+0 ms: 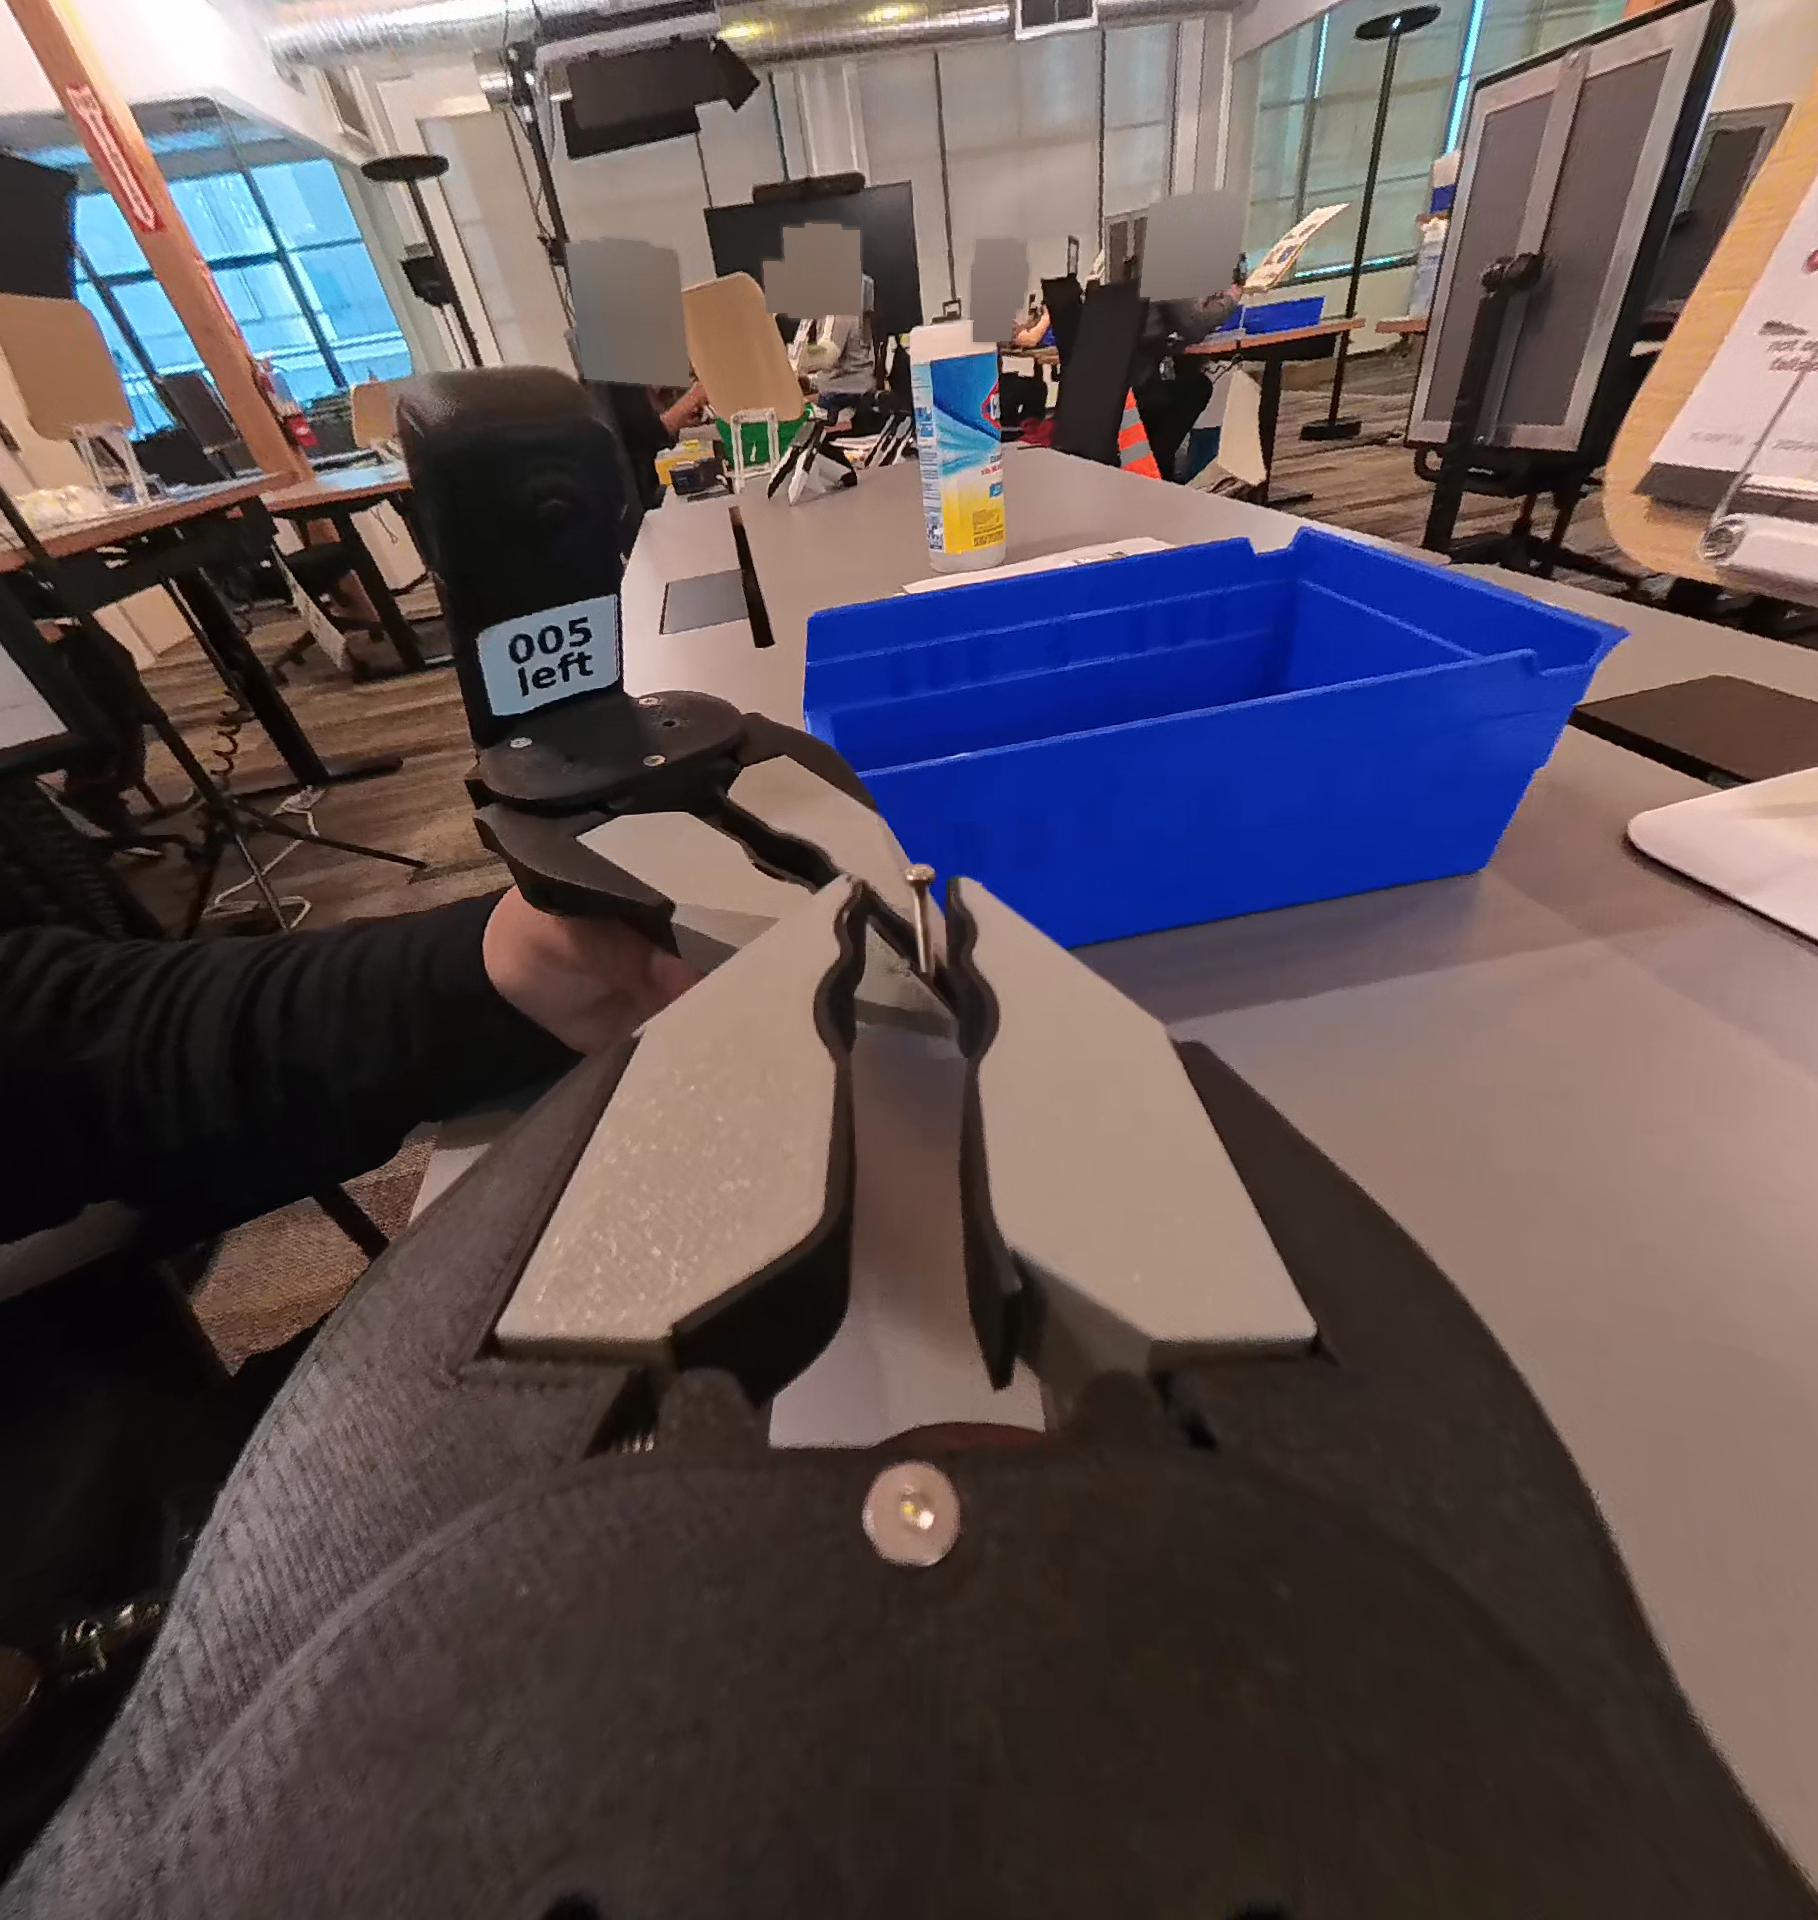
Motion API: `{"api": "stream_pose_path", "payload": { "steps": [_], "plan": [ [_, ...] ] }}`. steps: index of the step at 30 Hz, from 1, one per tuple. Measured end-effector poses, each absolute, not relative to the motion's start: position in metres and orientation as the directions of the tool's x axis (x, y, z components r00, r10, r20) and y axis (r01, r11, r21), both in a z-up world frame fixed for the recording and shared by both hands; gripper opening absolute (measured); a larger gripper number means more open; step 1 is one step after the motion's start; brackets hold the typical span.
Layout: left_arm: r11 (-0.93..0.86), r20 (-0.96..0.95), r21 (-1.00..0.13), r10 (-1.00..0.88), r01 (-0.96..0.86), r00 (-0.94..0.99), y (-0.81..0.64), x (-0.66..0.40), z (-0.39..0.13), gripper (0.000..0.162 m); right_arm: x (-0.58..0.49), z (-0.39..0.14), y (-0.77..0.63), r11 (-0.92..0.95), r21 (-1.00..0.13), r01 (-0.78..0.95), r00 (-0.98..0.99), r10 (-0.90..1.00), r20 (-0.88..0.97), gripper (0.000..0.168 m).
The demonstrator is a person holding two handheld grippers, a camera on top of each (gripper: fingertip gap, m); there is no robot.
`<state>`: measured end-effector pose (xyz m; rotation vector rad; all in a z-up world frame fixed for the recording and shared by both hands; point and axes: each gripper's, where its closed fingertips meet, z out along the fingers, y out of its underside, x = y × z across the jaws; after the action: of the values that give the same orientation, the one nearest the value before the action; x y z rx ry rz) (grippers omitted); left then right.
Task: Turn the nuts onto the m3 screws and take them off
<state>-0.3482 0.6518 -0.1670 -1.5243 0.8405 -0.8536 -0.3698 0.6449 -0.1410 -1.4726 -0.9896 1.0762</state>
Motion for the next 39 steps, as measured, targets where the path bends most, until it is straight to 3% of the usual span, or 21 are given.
{"api": "stream_pose_path", "payload": {
  "steps": [6, 15, 30, 39],
  "plan": [
    [-0.089, 0.036, -0.992, -0.884, -0.091, 0.466, 0.647, -0.341, -0.171, 0.0, -0.386, -0.151, 0.639, -0.123, -0.987, 0.099, 0.26, 0.961, -0.094, 0.023],
    [-0.107, 0.068, -0.993, -0.87, -0.052, 0.488, 0.653, -0.351, -0.167, 0.0, -0.368, -0.14, 0.646, -0.133, -0.99, 0.046, 0.275, 0.954, -0.115, 0.014],
    [-0.098, 0.049, -0.992, -0.873, -0.077, 0.485, 0.652, -0.347, -0.17, 0.0, -0.371, -0.139, 0.646, -0.118, -0.992, 0.052, 0.288, 0.953, -0.098, 0.021],
    [-0.103, 0.027, -0.987, -0.861, -0.121, 0.508, 0.655, -0.349, -0.177, 0.0, -0.365, -0.139, 0.647, -0.06, -0.993, 0.102, 0.317, 0.948, -0.025, 0.011]
  ]
}}
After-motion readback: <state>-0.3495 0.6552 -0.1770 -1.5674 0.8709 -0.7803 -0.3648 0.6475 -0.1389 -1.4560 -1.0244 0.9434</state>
